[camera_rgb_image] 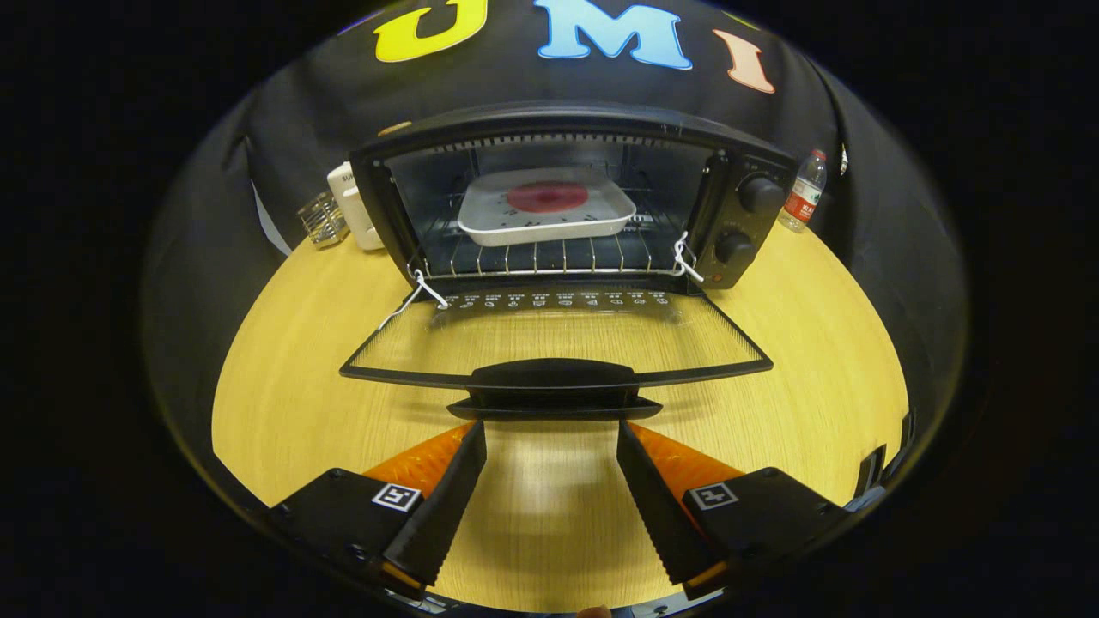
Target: Open the toaster oven, put the food inside, and close the toaster oven door.
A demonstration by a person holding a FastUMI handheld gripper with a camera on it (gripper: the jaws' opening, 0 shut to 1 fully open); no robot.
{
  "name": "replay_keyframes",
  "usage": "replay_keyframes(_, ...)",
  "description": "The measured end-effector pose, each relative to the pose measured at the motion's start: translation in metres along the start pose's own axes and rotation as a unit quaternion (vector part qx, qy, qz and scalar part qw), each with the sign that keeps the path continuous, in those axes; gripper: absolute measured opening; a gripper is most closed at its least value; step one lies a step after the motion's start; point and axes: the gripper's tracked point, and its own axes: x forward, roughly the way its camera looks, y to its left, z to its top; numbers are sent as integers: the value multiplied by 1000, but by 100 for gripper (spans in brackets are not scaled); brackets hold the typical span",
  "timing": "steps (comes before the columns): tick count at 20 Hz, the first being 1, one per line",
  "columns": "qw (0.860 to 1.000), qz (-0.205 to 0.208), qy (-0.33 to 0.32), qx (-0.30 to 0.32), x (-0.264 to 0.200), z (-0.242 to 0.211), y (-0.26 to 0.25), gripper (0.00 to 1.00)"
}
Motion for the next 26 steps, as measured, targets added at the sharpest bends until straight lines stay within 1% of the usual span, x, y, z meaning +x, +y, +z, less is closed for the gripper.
replay_keyframes(4, 1000, 3, -18, 6, -10, 10, 1, 97)
replay_keyframes(11, 995, -12, -98, -10, -31, 45, 4, 97)
replay_keyframes(15, 990, -1, -139, -26, -47, 61, 9, 98)
replay_keyframes(18, 980, 6, -193, -41, -72, 75, 5, 98)
replay_keyframes(20, 970, 4, -238, -55, -98, 88, -1, 98)
replay_keyframes(23, 950, 6, -305, -62, -151, 102, -19, 97)
replay_keyframes(26, 934, 5, -351, -58, -200, 109, -50, 97)
